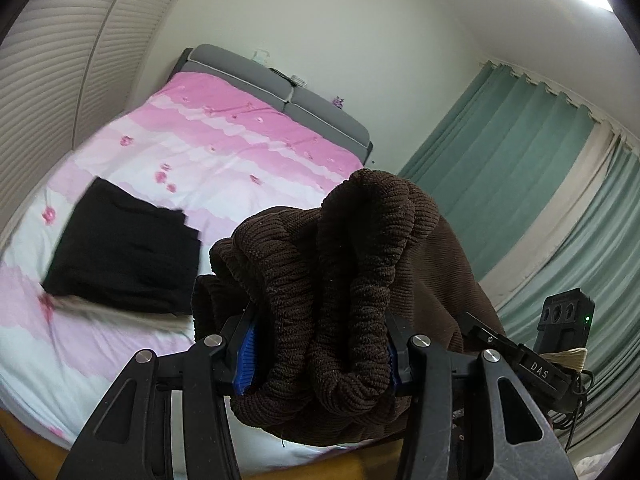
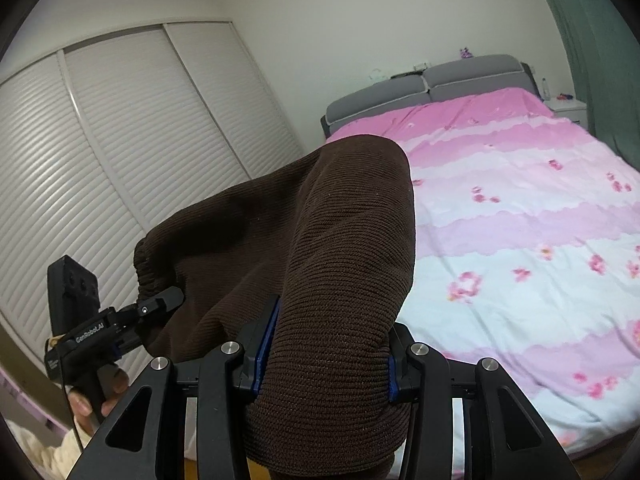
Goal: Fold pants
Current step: 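Carry the brown bundle with both grippers toward the black clothes stack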
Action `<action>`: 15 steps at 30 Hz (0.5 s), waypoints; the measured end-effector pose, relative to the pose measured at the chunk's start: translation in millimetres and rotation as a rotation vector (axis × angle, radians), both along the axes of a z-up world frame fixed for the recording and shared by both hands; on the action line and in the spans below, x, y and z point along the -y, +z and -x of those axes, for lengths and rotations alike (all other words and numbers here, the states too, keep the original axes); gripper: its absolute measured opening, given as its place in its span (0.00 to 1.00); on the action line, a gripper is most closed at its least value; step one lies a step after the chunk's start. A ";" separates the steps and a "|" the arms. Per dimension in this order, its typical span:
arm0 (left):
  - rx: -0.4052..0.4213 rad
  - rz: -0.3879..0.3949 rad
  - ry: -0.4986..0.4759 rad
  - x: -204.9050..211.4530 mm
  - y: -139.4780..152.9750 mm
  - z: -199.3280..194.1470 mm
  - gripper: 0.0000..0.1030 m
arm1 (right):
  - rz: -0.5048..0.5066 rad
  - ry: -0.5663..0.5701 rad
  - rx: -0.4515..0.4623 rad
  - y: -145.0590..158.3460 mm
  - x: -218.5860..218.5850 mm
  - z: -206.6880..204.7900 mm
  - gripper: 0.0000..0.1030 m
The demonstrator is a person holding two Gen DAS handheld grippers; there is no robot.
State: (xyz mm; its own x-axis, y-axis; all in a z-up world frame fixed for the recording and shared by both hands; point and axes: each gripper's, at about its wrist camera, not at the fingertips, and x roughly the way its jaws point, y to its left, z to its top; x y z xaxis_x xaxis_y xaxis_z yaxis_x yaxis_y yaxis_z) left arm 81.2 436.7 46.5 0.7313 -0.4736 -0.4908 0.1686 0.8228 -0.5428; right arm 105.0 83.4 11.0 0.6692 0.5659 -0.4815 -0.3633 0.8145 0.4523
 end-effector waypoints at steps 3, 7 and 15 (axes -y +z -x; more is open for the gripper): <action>-0.011 0.008 0.018 -42.0 -0.7 -19.2 0.47 | -0.002 0.013 0.000 0.7 -40.3 -19.5 0.42; -0.024 -0.005 0.042 -89.6 1.1 -44.6 0.47 | 0.005 0.042 -0.002 0.3 -92.9 -51.5 0.42; -0.034 -0.030 0.106 -166.5 -1.2 -96.7 0.47 | 0.012 0.117 -0.027 -6.2 -176.0 -102.8 0.42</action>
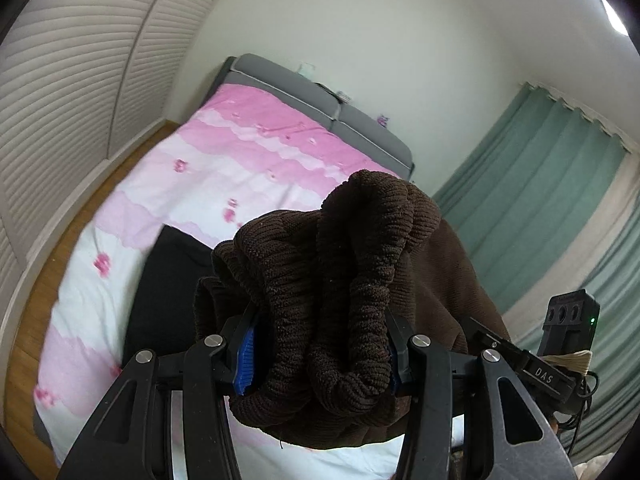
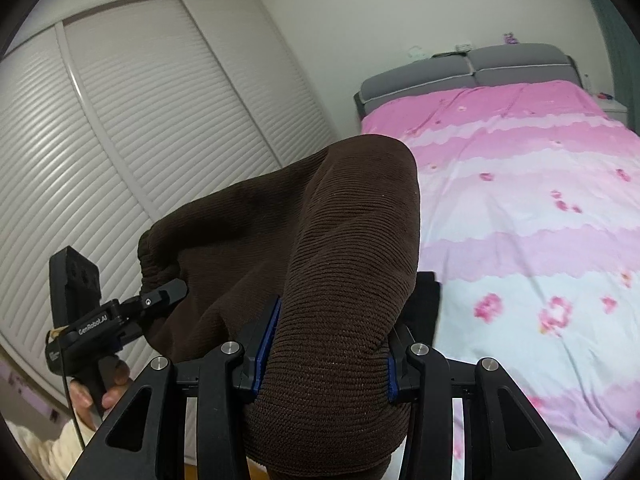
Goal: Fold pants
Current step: 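Carry the brown bundle with both grippers toward the black clothes stack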
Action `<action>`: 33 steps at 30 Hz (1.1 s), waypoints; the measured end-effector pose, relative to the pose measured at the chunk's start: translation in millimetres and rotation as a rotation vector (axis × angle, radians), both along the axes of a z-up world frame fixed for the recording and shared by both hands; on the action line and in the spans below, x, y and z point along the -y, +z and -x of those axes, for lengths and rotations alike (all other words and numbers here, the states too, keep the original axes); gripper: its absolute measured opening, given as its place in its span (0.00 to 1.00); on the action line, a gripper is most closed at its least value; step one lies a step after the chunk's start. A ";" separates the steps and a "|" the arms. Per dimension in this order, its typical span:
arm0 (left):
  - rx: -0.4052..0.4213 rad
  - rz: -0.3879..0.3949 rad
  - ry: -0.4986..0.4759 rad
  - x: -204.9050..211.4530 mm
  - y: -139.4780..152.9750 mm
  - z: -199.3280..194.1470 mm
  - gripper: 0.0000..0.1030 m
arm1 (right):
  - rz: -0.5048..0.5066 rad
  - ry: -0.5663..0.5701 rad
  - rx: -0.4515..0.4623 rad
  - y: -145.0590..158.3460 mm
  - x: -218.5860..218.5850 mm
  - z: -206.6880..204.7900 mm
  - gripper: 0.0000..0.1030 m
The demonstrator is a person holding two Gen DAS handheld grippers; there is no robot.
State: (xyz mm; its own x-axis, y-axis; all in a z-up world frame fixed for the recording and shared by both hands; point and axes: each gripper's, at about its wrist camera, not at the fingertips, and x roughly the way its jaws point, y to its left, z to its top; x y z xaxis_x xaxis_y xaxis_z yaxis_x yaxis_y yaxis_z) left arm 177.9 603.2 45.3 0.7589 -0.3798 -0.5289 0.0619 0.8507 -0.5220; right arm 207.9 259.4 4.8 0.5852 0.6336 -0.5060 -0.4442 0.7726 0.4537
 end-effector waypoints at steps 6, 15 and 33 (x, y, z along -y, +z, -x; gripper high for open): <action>-0.039 -0.005 0.022 -39.0 -9.8 -49.6 0.47 | -0.013 0.050 -0.037 -9.1 -46.8 -56.5 0.42; -0.196 0.022 0.011 -74.0 -72.9 -128.5 0.46 | -0.002 0.066 -0.151 -55.5 -91.6 -133.6 0.42; -0.484 -0.117 -0.006 -81.9 -220.4 -188.3 0.54 | 0.231 0.044 -0.403 -197.3 -130.3 -201.0 0.42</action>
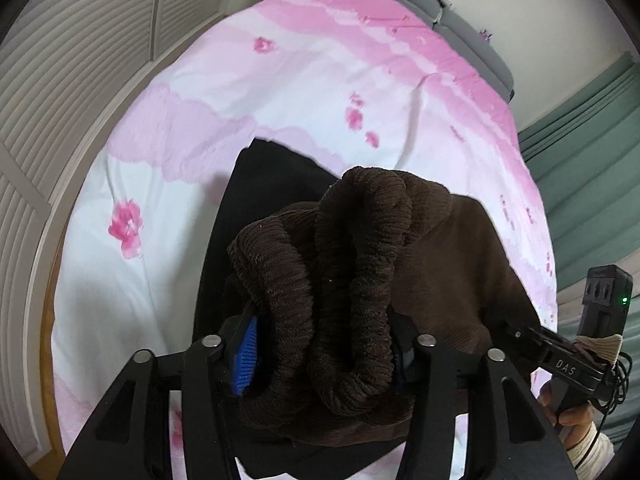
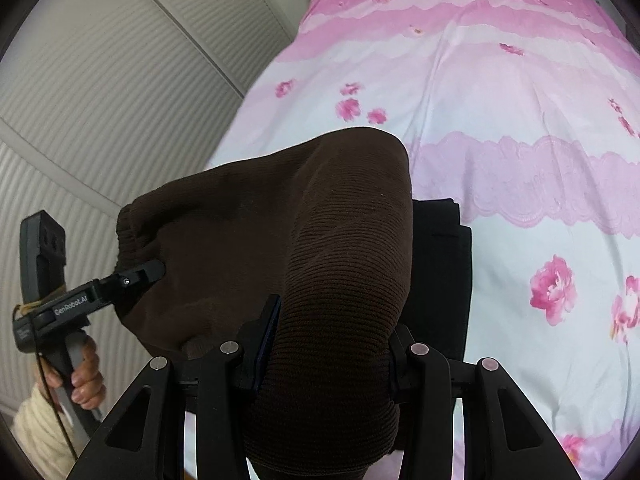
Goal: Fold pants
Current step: 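Carry the brown bundle with both grippers toward the black clothes stack, then lower the bundle onto the black stack and open both grippers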
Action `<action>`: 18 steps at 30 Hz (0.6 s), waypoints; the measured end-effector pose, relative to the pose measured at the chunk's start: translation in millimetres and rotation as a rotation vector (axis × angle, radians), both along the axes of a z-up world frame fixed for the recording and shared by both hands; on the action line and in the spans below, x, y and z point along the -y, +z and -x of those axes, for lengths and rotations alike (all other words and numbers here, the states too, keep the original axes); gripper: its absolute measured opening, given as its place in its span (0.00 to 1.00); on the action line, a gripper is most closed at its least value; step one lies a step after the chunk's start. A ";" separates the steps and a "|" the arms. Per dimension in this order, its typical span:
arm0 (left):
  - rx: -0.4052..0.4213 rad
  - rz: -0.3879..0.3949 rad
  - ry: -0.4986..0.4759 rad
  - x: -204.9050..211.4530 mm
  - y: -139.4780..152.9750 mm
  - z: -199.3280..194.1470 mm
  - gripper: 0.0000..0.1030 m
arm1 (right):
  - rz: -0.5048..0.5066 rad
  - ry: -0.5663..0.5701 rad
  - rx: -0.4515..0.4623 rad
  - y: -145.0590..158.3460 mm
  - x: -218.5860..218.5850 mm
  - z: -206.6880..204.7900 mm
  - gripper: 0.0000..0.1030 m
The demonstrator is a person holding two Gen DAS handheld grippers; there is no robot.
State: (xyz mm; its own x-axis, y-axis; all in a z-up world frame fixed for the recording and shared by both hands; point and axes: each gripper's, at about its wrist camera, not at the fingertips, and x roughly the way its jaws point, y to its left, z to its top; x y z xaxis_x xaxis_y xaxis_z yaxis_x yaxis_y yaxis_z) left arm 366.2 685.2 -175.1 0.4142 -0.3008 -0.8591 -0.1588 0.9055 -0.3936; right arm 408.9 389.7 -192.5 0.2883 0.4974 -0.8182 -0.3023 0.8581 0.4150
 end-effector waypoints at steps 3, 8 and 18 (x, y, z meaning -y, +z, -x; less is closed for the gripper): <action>-0.036 -0.051 0.013 -8.8 -10.1 -0.6 0.68 | 0.039 0.013 0.004 -13.9 -2.5 -3.8 0.48; -0.068 -0.070 -0.001 -15.4 -17.1 2.3 0.85 | 0.132 0.027 0.032 -15.5 -2.6 5.6 0.75; 0.028 -0.339 -0.019 12.9 20.0 25.5 0.92 | 0.227 0.014 0.103 5.3 2.7 40.3 0.78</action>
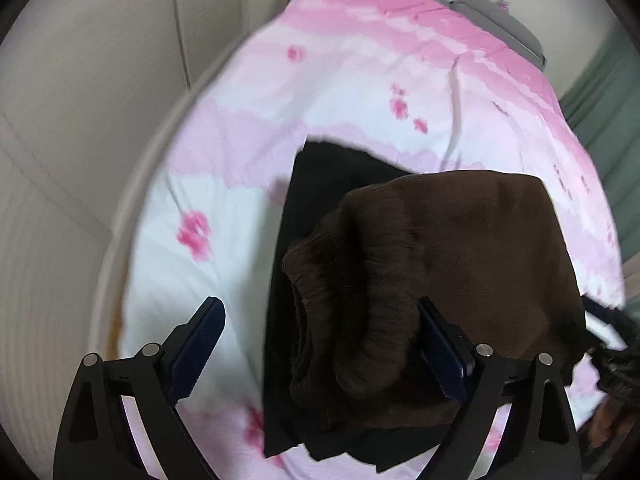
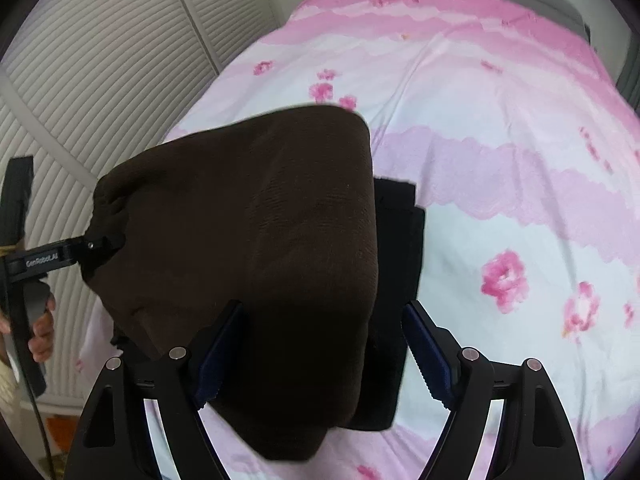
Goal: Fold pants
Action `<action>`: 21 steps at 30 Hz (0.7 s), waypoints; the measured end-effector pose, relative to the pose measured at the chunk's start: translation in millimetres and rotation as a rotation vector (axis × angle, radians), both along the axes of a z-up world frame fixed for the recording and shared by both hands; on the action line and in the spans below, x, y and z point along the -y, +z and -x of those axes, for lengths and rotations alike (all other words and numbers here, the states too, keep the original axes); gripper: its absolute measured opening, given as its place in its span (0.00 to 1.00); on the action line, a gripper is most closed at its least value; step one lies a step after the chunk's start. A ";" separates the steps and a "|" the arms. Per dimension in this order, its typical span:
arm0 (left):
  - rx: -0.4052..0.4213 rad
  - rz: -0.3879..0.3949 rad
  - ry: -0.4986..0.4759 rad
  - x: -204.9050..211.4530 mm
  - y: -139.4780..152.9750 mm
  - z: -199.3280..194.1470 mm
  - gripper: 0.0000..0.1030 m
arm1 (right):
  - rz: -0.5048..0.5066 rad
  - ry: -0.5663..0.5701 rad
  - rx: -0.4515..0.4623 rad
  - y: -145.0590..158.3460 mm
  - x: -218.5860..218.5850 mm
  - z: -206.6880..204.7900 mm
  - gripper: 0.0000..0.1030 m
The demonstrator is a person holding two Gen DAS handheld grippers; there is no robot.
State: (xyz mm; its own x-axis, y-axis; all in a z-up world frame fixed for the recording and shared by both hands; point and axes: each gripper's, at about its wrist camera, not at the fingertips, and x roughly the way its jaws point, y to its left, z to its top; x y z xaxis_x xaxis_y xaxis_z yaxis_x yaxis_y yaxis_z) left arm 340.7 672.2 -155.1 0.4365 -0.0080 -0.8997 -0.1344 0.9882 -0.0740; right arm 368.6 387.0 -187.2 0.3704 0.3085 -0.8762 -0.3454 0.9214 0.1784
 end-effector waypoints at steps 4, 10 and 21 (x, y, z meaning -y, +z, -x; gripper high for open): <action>0.098 -0.091 -0.051 22.6 40.7 23.3 0.92 | 0.012 0.023 0.078 31.1 4.5 20.4 0.78; 0.251 -0.124 -0.109 77.1 109.7 82.6 0.97 | -0.019 0.032 0.166 80.5 33.1 62.6 0.81; 0.357 -0.077 -0.153 222.2 158.1 186.8 1.00 | -0.072 -0.053 0.242 136.0 159.2 169.1 0.88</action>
